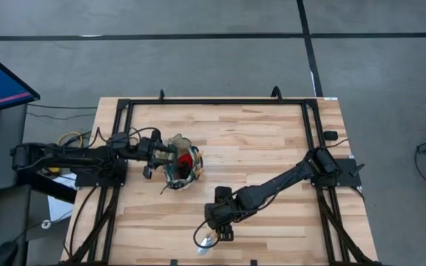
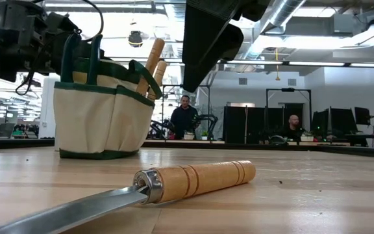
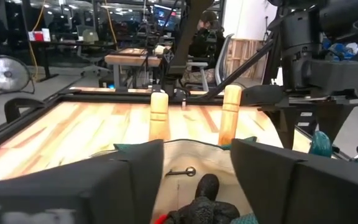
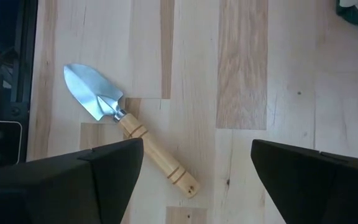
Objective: Pick & Place Garden tools in Gardening bag
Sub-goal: Put the trowel into the gardening bag
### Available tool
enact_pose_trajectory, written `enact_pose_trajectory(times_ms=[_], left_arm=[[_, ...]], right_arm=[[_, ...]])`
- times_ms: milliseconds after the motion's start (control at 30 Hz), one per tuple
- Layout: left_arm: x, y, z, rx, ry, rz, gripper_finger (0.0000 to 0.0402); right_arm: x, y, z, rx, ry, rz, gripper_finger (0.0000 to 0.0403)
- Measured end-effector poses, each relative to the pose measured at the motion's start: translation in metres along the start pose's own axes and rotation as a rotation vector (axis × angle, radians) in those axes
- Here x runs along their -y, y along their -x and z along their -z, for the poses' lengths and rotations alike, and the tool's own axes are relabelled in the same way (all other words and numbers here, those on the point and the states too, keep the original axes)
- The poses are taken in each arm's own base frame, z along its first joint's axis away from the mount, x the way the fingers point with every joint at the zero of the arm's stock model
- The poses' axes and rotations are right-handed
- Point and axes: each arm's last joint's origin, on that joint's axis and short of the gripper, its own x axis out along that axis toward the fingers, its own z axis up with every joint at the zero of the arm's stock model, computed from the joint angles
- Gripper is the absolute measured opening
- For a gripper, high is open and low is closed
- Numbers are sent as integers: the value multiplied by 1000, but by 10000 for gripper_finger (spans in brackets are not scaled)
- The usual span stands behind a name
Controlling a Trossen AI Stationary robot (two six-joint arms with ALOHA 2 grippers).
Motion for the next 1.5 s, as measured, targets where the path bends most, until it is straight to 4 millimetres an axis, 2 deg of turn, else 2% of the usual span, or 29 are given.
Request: enact_pose_trajectory(times_ms=[200, 433, 600, 767, 967, 1100, 1333, 1500], left_arm=[[0, 0, -1, 7, 10, -17, 244], [-2, -5, -15, 51, -5, -39, 274], [-3, -9, -26, 83, -16, -37, 282], [-4, -14, -48, 148, -33, -35, 282], [-5, -20, -80, 243, -53, -36, 281], [-5, -21, -85, 255, -30, -30, 281], [5, -9, -99, 358, 12, 27, 281], [17, 9, -115, 486, -6, 81, 281]], right_arm=[[-5, 1, 2, -1, 5, -4, 291], [-9, 1, 4, -3, 6, -8, 291], [-9, 2, 7, -28, 10, 1, 291], [-7, 10, 10, -68, 34, 1, 291], [-13, 15, 7, -16, 186, -37, 291], [-19, 15, 5, 26, 267, -58, 291], [-21, 4, 1, 61, 351, -69, 291], [-18, -18, 7, -3, 425, -68, 291]])
